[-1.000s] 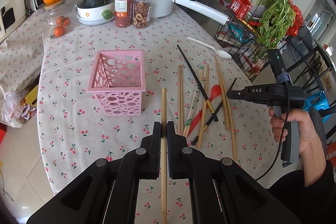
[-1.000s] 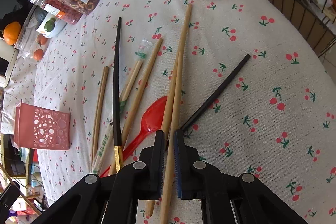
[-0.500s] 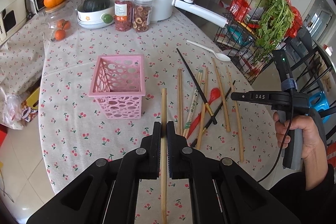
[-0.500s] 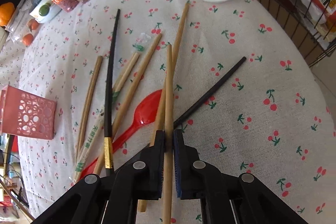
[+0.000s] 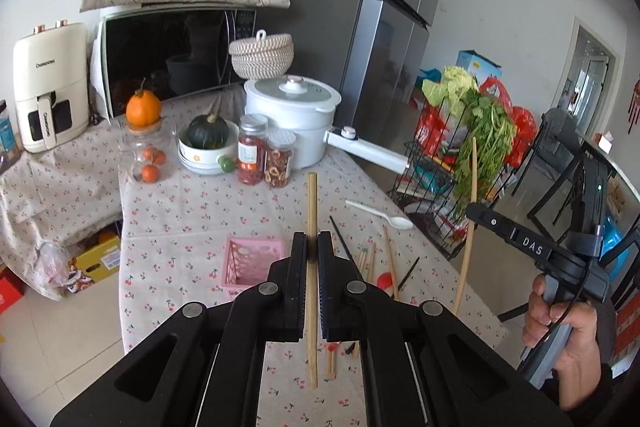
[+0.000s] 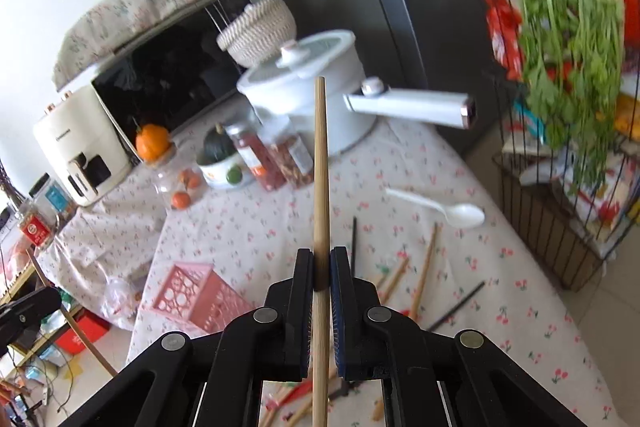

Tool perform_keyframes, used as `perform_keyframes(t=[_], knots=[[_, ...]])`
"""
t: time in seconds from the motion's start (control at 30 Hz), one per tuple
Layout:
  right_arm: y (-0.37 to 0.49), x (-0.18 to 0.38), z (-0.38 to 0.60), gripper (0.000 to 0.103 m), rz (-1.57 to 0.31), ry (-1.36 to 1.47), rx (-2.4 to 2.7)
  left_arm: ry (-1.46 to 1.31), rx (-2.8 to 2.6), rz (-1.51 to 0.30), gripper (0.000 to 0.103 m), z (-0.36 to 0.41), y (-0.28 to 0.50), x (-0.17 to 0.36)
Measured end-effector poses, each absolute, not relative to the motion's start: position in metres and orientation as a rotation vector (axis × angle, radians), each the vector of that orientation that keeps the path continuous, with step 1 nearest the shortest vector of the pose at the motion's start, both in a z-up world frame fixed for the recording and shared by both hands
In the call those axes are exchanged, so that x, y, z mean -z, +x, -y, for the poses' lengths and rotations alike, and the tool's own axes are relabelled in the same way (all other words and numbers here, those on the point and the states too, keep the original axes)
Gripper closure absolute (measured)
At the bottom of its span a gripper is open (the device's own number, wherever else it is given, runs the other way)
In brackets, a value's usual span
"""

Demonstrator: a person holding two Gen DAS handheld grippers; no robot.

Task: Organize utensils
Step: 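Carry both upright chopsticks over the pink basket and lower them in, then open both tools to release the chopsticks into the pink basket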

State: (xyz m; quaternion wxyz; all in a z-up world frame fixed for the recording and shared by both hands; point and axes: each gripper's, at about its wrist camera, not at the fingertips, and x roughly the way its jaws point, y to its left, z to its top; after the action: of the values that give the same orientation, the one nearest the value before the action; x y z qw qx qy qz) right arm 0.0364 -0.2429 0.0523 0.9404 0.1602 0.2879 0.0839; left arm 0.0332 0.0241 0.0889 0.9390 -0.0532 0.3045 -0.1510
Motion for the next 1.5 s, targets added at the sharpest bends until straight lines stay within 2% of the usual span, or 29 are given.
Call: perform_keyframes(t=[0.23, 0.67, 1.07, 1.5], knots=[[0.038, -0.066, 0.212, 0.096, -0.393, 0.346, -0.212, -0.201, 0.213, -0.421, 0.098, -0.056, 0.042, -0.116], [0.083, -0.057, 0.132, 0.096, -0.277, 0.359, -0.243, -0.250, 0.165, -0.318, 0.098, -0.086, 0.093, -0.078], [0.131, -0.022, 0.101, 0.096, -0.319, 0.360, -0.199, -0.220, 0.207, -0.525, 0.098, -0.088, 0.146, -0.014], [0.156, 0.011, 0.083, 0.095, -0.473, 0.304, -0.233, -0.238, 0.214, -0.557, 0.097, -0.091, 0.158, 0.001]])
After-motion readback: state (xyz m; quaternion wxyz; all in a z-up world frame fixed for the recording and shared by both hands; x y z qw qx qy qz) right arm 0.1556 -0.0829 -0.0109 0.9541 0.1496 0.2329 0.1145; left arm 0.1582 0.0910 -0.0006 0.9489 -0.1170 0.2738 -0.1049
